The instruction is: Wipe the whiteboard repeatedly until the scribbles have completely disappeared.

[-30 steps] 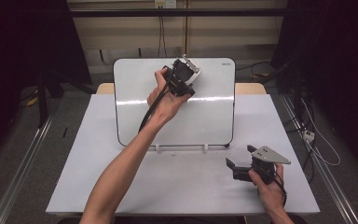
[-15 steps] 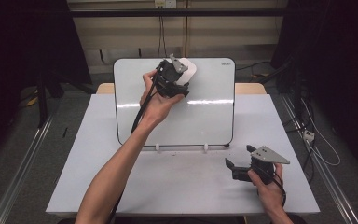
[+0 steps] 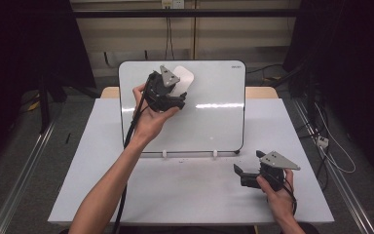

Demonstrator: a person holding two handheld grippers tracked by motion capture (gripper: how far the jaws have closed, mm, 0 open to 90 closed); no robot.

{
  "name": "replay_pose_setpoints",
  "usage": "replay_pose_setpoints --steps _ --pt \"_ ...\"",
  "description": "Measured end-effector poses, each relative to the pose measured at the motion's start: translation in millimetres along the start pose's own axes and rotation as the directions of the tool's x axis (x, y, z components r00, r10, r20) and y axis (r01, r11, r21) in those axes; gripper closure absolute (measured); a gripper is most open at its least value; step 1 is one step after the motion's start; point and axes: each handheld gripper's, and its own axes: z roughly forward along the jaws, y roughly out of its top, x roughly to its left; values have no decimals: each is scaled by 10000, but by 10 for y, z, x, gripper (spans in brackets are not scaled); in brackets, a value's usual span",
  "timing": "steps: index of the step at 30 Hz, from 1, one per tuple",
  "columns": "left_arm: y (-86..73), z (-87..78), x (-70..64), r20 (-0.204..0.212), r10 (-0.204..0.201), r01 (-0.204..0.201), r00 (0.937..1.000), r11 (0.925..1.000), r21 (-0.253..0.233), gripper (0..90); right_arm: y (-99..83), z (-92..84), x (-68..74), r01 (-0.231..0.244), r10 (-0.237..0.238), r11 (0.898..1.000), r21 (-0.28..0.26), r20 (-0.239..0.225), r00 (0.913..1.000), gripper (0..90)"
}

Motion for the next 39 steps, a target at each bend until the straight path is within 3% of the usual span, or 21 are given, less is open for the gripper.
replay_pose_setpoints --steps 11,21,28,39 --pt "-319 -169 311 -18 -1036 1034 9946 9936 -449 313 -17 -37 -1 86 -86 10000 -8 19 10000 46" --pt "-493 -374 393 -303 -799 782 9963 9955 -526 313 -20 -55 5 49 -49 10000 2 -33 10000 45" --pt "-658 -443 421 -347 -970 954 9947 9944 -453 313 -12 -45 14 73 -73 10000 12 -14 10000 44" --pt "-719 -607 438 -423 -759 736 9962 9958 -545 312 0 5 12 -14 13 10000 71 70 10000 45"
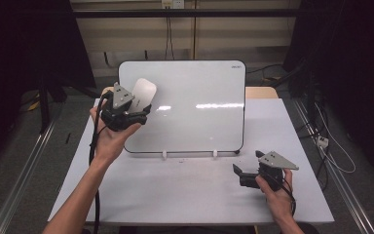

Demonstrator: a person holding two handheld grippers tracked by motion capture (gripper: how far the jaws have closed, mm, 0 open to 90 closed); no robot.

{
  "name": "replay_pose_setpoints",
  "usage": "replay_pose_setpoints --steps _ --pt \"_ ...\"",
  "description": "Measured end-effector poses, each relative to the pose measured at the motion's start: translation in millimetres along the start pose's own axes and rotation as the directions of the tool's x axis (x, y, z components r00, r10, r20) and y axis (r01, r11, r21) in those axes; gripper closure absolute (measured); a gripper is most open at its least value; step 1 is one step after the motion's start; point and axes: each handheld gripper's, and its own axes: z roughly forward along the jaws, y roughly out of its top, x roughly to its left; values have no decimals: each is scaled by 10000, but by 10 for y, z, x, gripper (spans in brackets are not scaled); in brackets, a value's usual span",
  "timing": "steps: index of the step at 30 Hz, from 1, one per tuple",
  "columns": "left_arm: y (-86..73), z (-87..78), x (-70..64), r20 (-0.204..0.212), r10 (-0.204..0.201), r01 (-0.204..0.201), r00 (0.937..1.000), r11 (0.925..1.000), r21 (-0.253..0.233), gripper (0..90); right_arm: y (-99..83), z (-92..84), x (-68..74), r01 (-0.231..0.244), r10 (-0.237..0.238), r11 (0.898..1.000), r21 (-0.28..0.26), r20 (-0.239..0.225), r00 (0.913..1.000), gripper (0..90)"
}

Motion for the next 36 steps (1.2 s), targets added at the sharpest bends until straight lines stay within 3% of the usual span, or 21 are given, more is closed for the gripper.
replay_pose_setpoints --steps 6,20,28,33,36 --pt "-64 -7 -23 -106 -11 10 9999 10000 -51 313 -1 7 1 -1 1 10000 15 -50 10000 45" --pt "-339 -51 -21 -202 82 -74 9998 9992 393 313 -11 -29 -27 -124 124 9999 -36 68 9999 45" --pt "-460 -67 -45 -251 480 -460 9985 9962 733 313 -3 6 -11 -47 47 10000 14 -6 10000 45" --pt "-497 -98 -101 -501 592 -547 9970 9948 860 313 -11 -21 -8 22 -22 10000 -28 -8 10000 45" --pt "-558 -51 -135 -404 593 -549 9974 9933 1017 312 -21 -33 -12 33 -33 10000 -34 -7 10000 44"
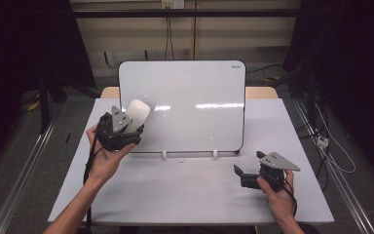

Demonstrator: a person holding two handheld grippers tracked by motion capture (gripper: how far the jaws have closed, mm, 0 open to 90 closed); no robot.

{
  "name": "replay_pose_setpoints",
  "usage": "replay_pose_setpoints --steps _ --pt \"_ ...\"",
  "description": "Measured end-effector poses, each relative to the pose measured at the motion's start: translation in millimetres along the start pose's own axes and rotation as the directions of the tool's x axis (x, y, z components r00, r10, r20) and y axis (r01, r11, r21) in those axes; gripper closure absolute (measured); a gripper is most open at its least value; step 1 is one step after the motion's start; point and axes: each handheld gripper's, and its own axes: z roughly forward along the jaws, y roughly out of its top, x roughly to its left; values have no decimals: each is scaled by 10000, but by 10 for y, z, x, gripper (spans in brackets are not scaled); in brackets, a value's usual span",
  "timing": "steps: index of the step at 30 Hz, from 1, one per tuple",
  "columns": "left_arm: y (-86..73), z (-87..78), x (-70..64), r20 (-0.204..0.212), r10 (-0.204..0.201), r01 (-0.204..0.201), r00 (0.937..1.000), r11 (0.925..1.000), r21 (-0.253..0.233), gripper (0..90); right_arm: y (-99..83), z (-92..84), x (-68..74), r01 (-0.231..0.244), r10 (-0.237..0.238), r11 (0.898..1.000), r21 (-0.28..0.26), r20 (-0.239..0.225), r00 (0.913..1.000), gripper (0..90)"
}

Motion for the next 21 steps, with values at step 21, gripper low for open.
replay_pose_setpoints --steps 21 --pt "-184 234 -110 -194 347 -323 9992 9931 1124 312 7 1 -4 21 -21 10000 -45 -142 9999 43"
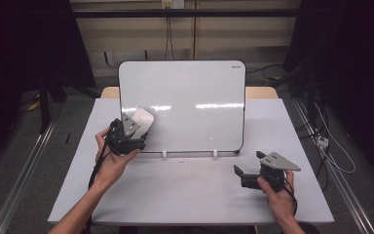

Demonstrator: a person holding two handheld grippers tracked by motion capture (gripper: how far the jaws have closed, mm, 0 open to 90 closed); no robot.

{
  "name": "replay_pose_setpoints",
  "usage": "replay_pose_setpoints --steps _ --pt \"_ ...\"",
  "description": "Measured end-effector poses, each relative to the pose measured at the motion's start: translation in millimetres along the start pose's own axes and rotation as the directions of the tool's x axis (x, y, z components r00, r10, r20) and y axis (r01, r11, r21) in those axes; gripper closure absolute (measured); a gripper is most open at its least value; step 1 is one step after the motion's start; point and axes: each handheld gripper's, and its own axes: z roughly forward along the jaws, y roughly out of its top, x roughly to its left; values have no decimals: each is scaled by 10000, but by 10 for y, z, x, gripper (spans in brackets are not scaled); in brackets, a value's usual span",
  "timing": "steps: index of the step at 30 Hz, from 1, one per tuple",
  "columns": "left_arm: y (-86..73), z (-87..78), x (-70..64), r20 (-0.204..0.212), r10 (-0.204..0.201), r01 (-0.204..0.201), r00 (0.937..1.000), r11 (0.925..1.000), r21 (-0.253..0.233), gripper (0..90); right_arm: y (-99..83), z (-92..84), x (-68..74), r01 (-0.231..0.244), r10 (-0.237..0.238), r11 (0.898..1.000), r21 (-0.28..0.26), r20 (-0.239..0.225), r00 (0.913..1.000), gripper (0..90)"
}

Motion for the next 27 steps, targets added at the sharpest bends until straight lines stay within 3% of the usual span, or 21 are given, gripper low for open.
replay_pose_setpoints --steps 3,5,8,15,23,27 --pt "-28 27 34 34 -183 183 9998 9998 60 312 5 7 6 15 -15 10000 -24 -22 10000 43" --pt "-26 13 30 -205 -26 26 9998 10000 -10 312 6 8 8 25 -25 10000 -16 -44 10000 43" --pt "-21 27 24 -55 -137 137 9999 9999 -2 312 5 6 4 15 -15 10000 -29 -13 10000 43" --pt "-50 128 -65 -393 182 -175 9991 9997 164 310 -2 -17 1 4 -4 10000 -35 -7 10000 43" --pt "-44 111 -13 73 -375 375 9993 9993 4 282 -14 -16 -6 -121 121 9999 1 -43 9999 43" --pt "-35 93 1 204 -385 387 9991 9992 -76 225 -15 -4 -18 -171 171 9999 12 -20 9999 43"
